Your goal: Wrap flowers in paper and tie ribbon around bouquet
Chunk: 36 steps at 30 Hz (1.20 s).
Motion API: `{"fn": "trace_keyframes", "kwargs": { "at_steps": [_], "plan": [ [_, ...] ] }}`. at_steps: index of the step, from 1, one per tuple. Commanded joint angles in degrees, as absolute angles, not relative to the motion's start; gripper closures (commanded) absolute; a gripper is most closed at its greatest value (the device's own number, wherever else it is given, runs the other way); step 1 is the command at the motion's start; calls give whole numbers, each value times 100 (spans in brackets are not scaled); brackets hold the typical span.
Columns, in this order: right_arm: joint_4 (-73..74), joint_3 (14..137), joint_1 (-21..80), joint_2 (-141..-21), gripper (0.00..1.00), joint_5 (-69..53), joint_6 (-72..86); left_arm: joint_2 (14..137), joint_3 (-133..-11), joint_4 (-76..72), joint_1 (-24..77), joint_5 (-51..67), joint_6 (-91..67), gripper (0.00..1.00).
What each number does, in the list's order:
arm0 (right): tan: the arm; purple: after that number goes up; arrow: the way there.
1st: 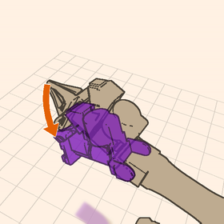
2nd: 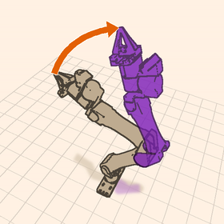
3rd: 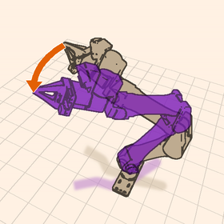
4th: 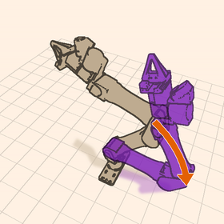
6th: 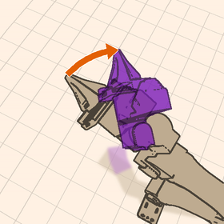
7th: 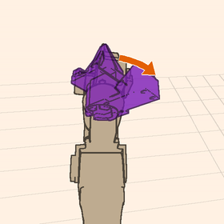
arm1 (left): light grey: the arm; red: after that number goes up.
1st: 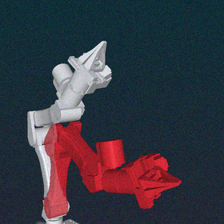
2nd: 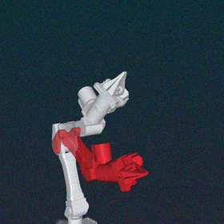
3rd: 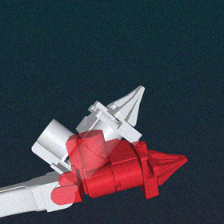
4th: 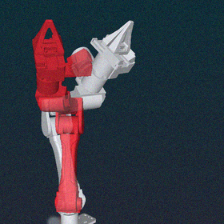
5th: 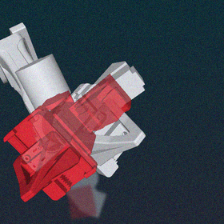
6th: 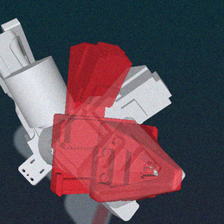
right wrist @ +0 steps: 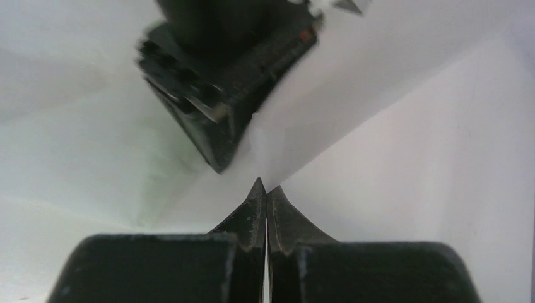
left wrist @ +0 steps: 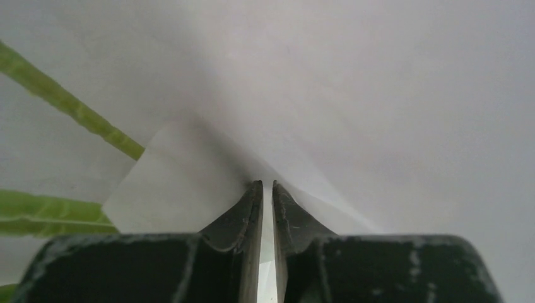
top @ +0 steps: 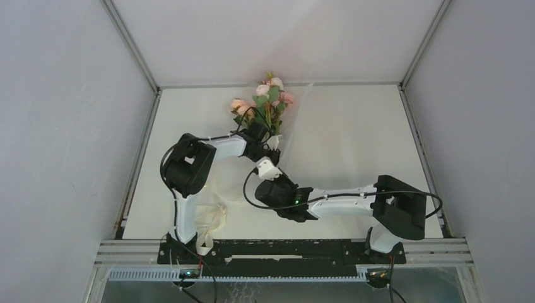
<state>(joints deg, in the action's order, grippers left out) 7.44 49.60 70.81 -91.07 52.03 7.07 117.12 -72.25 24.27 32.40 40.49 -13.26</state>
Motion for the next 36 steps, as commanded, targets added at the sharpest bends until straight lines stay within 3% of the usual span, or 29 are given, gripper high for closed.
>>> {"fn": "trace_keyframes", "kwargs": {
  "at_steps": [1,7,18,23,26,28,34,36],
  "plan": [
    [-276,5554,7344,-9404,100,4700,-224,11959,-7396,2277,3252,3731,-1305,83],
    [-299,5752,7448,-10017,100,4614,-242,11415,-7378,2246,2970,4194,-1188,77],
    [-242,5844,7521,-10504,100,4543,-296,10355,-7619,2702,1636,4408,-972,37],
    [-229,5932,7536,-10651,100,4509,-292,10012,-7380,2385,721,5169,-1673,35],
    [-207,6012,7542,-10753,100,4532,-327,9722,-6747,722,151,6158,-3344,36],
    [-213,6044,7545,-10791,100,4537,-346,9394,-6288,-115,-143,6062,-3987,34],
    [-256,6112,7537,-10836,100,4509,-412,8936,-5435,-202,-53,5381,-3658,2],
    [-251,6141,7540,-10846,100,4495,-437,8989,-5325,-173,151,5326,-3574,0]
  ]
}}
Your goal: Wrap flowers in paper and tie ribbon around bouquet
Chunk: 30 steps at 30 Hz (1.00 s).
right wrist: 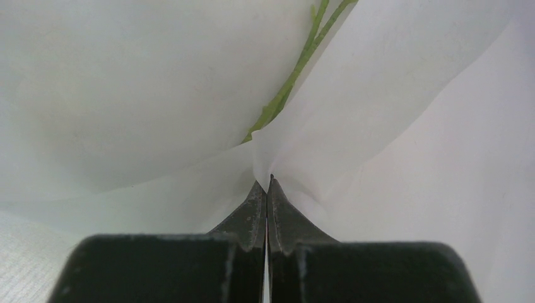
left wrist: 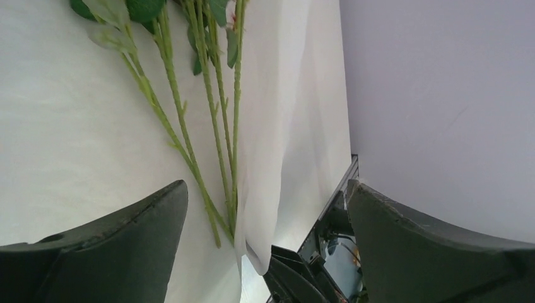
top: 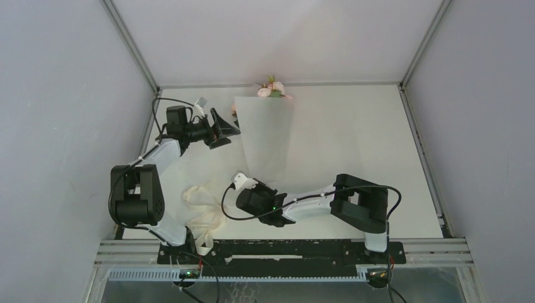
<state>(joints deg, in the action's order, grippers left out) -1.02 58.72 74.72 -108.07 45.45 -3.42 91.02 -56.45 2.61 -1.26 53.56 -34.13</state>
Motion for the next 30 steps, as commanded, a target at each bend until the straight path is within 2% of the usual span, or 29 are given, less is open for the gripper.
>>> {"fn": "trace_keyframes", "kwargs": {
  "at_steps": [1,6,9,11,12,14,15,16,18,19,21,23,26,30],
  "plan": [
    [-267,6137,7543,-10846,100,4495,-453,9030,-5300,-135,205,5248,-3491,0],
    [-241,6143,7548,-10837,100,4470,-449,9349,-5504,293,731,5073,-3142,2],
    [-222,6143,7548,-10822,100,4469,-480,9482,-5741,329,1055,4998,-3029,13],
    [-198,6142,7553,-10799,100,4498,-521,9569,-5856,334,1082,4981,-3028,34],
    [-183,6146,7560,-10779,100,4501,-534,9613,-5900,368,1075,5022,-3015,47],
    [-125,6141,7579,-10741,100,4475,-581,9660,-5960,540,1042,5065,-2889,81],
    [-102,6140,7597,-10724,100,4429,-612,9666,-5964,633,1031,5040,-2785,93],
    [-79,6139,7610,-10696,100,4377,-649,9673,-5981,744,1010,4998,-2671,99],
    [211,6199,7644,-10578,97,3998,-727,9774,-6114,1279,958,4702,-2330,100],
    [535,6297,7649,-10494,90,3760,-683,9880,-6229,1567,904,4536,-2129,100],
    [1202,6504,7662,-10197,69,3180,-580,10141,-6360,1932,762,4204,-1860,100],
    [1685,6530,7671,-9781,57,2668,-499,10386,-6360,2041,657,4049,-1703,100],
    [2239,6531,7633,-9122,48,1759,-402,10648,-6280,2033,650,3970,-1551,100],
    [2308,6423,7237,-8477,46,200,-124,10849,-6315,2026,633,3825,-1421,100]
  ]
}}
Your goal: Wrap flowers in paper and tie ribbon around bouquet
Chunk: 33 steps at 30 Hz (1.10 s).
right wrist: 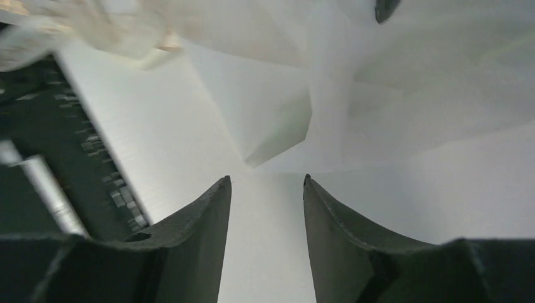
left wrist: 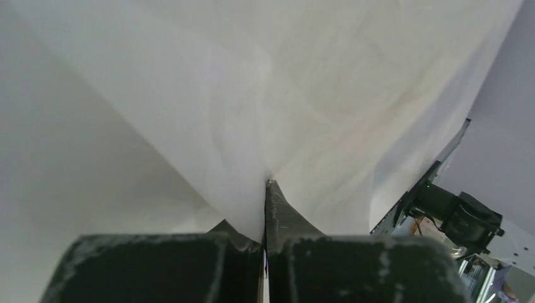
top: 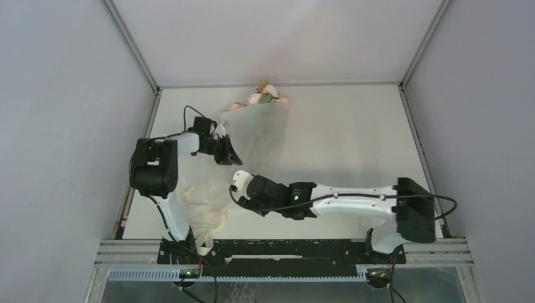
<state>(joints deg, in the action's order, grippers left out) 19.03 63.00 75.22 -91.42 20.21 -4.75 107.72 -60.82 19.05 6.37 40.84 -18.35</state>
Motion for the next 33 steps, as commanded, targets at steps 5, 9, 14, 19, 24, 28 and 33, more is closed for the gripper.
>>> {"fn": "trace_keyframes", "kwargs": {
  "at_steps": [5,9,14,19,24,28,33],
  "plan": [
    [839,5958,6142,-8563,49,-806,783,10860,-6319,1998,627,3757,-1326,100],
    [284,6281,5660,-9575,70,-539,1674,10846,-6302,2006,579,3762,-1301,100],
    [-196,6390,5635,-10326,91,-881,1950,10818,-6302,2041,518,3790,-1227,100],
    [-164,5878,6111,-10459,100,-1046,1801,10833,-6349,2047,493,3806,-1202,100],
    [-76,5030,6234,-10079,100,-933,2131,10803,-6321,2048,492,3782,-1156,100],
    [292,4665,6281,-9375,93,-583,2208,10749,-6272,2048,503,3893,-1143,100],
    [-30,4264,5371,-9006,55,-791,2954,10690,-6202,2036,501,3943,-1126,100]
  ]
}}
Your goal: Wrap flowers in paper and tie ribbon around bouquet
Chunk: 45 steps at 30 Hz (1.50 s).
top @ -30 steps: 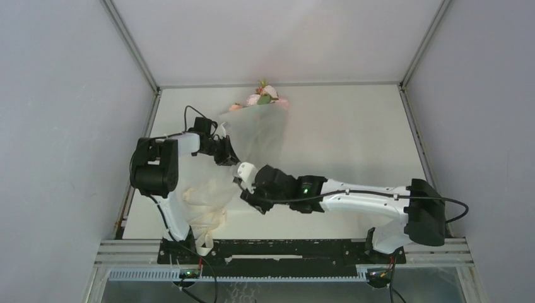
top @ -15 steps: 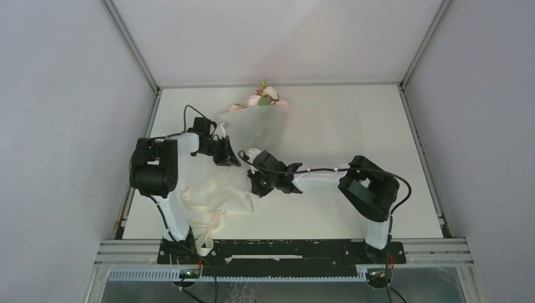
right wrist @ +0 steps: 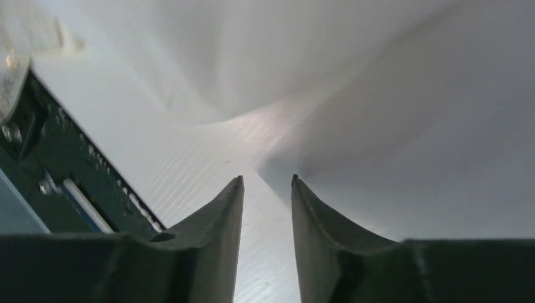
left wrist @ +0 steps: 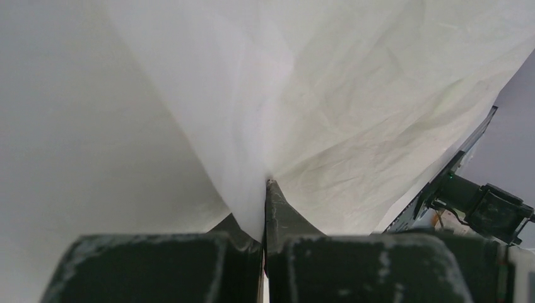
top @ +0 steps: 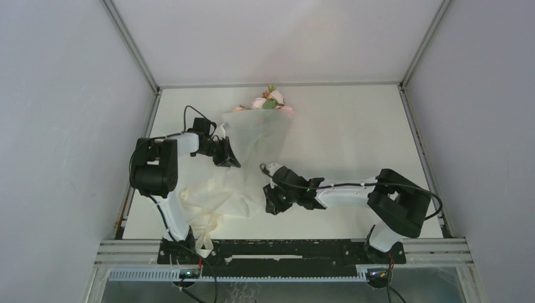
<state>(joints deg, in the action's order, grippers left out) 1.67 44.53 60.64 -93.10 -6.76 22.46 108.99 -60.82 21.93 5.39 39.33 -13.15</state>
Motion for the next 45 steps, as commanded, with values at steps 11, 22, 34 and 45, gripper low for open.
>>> {"fn": "trace_keyframes", "kwargs": {
  "at_steps": [11,22,34,45],
  "plan": [
    [-3019,4204,3496,-10511,22,-2619,4689,10574,-6078,2075,502,3868,-1063,100],
    [-3772,4450,2931,-11206,94,-3041,4976,10608,-6109,2097,718,3744,-896,100],
    [-1468,4885,1314,-10623,100,-3339,3325,10863,-6950,1875,1817,3952,-1112,100],
    [898,5009,2074,-8813,52,-1539,2087,11105,-6801,1628,1872,4058,-1192,100]
  ]
}}
